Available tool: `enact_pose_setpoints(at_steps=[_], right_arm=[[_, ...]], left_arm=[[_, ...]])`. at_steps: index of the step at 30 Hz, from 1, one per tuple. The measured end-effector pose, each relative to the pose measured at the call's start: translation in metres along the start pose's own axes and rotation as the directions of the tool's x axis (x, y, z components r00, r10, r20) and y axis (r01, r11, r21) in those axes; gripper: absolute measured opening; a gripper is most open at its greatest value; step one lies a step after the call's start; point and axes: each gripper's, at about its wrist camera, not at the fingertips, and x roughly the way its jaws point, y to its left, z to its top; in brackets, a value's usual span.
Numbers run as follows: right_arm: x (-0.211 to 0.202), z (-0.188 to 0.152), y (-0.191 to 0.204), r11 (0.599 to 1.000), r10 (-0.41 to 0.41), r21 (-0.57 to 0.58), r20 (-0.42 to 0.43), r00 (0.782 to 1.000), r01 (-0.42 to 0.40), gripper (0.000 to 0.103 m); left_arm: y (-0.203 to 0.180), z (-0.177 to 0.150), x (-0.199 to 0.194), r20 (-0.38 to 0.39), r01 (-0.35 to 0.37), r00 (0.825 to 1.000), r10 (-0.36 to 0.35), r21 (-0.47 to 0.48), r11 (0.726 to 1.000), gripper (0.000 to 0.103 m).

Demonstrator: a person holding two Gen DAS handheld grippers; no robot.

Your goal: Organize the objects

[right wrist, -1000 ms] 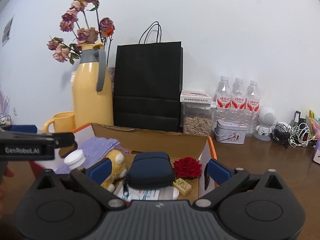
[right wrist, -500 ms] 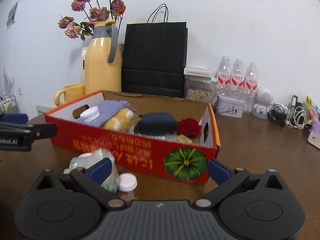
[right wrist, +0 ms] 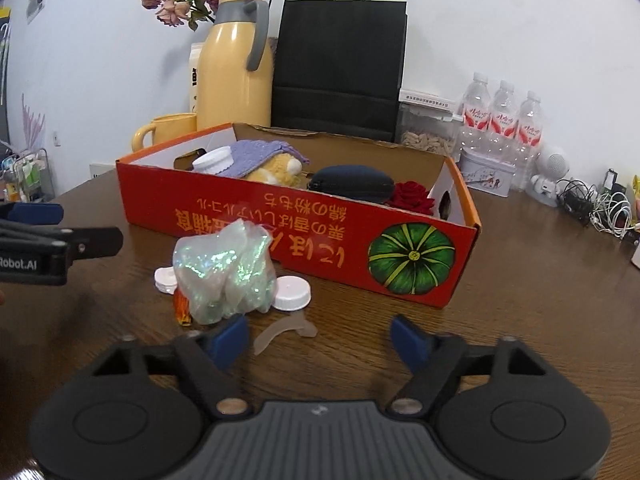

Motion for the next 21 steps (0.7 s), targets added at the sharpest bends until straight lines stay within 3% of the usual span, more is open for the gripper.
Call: enact_pose_setpoints(at_steps=[6,13,17,19,21], right_arm=[[0.008,0.002,-0.002,0.998,0.043,0.035,-0.035,0.998,-0.042,0.056],[0.014,0.004,0.004,0.996,0.086,0.032,-0.049,0.995,-0.085,0.026],[0.015,0.005,0.004,0.996,0.081,0.041,-0.048,0.996,-0.079,0.023],[0.016,0.006,0.003,0.996,0.079,0.043,-0.047,0.996,-0.077,0.014],[0.016,0.006,0.003,0.996,0.080,0.046,-0.047,0.996,-0.078,0.012]], left_arm=[[0.000,0.000,0.001,-0.001,0.003,1.000,-0.003,-0.002,1.000,0.103],[0.001,0.000,0.000,0.002,0.007,1.000,-0.007,-0.006,1.000,0.103],[0.000,-0.001,-0.001,0.005,0.009,1.000,-0.009,-0.005,1.000,0.103],[0.000,-0.001,-0.001,0.005,0.009,1.000,-0.009,-0.006,1.000,0.103],[0.000,-0.001,-0.001,0.004,0.007,1.000,-0.007,-0.006,1.000,0.103]])
